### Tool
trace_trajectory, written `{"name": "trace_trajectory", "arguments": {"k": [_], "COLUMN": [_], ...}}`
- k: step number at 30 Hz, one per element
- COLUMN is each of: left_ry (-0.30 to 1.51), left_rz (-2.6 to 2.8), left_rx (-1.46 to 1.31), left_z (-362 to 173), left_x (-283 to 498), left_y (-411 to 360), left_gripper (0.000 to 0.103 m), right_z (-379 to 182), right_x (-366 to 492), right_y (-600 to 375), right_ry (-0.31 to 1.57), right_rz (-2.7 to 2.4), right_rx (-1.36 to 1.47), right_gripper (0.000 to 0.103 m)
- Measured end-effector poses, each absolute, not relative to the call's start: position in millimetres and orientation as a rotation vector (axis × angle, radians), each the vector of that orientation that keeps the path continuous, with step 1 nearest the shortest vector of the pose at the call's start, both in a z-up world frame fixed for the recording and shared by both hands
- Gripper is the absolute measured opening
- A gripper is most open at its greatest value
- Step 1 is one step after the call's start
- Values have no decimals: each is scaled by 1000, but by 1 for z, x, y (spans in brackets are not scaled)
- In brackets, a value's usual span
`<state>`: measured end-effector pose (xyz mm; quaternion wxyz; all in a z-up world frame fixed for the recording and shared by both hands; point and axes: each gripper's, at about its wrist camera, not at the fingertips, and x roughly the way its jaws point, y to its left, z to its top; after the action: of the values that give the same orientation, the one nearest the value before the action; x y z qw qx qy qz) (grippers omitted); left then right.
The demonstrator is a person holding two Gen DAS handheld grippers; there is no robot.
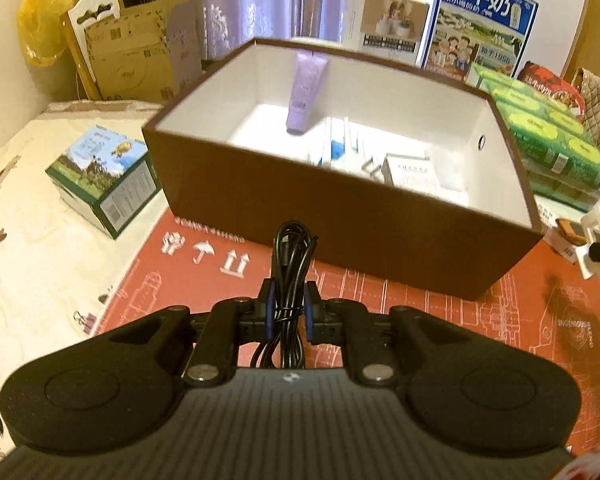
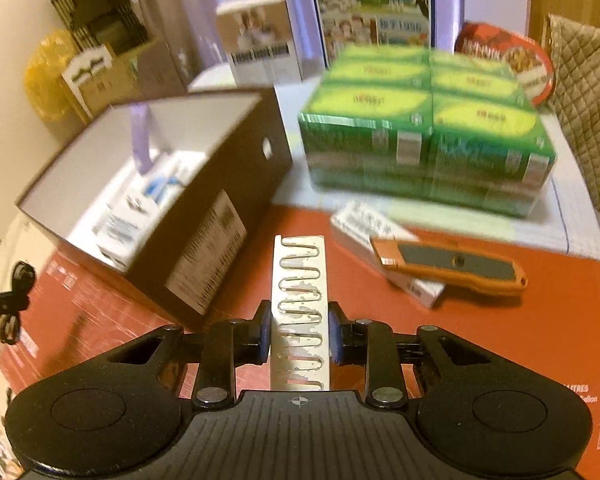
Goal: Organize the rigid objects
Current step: 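Lift the white rack and carry it and the cable over the brown box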
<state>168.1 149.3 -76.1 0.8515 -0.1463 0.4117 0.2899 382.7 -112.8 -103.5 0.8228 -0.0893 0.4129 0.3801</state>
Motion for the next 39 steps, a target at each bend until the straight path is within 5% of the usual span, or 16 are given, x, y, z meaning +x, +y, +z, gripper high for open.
{"name": "trace_trajectory", "arguments": {"k": [16,39], "left_ry": [774,824], "left_rz": [532,364], "left_rx": [-200,-84], "left_z": [-21,-29], "left_x": [192,264], "left_y": [168,244], "left_gripper": [11,11], "right_z": [-38,-57], "right_x": [352,358], "right_y": [-57,57], "right_ry": [771,789], "right_rz": [1015,956], "right_rx": [-86,-115], "right_gripper": [25,25]}}
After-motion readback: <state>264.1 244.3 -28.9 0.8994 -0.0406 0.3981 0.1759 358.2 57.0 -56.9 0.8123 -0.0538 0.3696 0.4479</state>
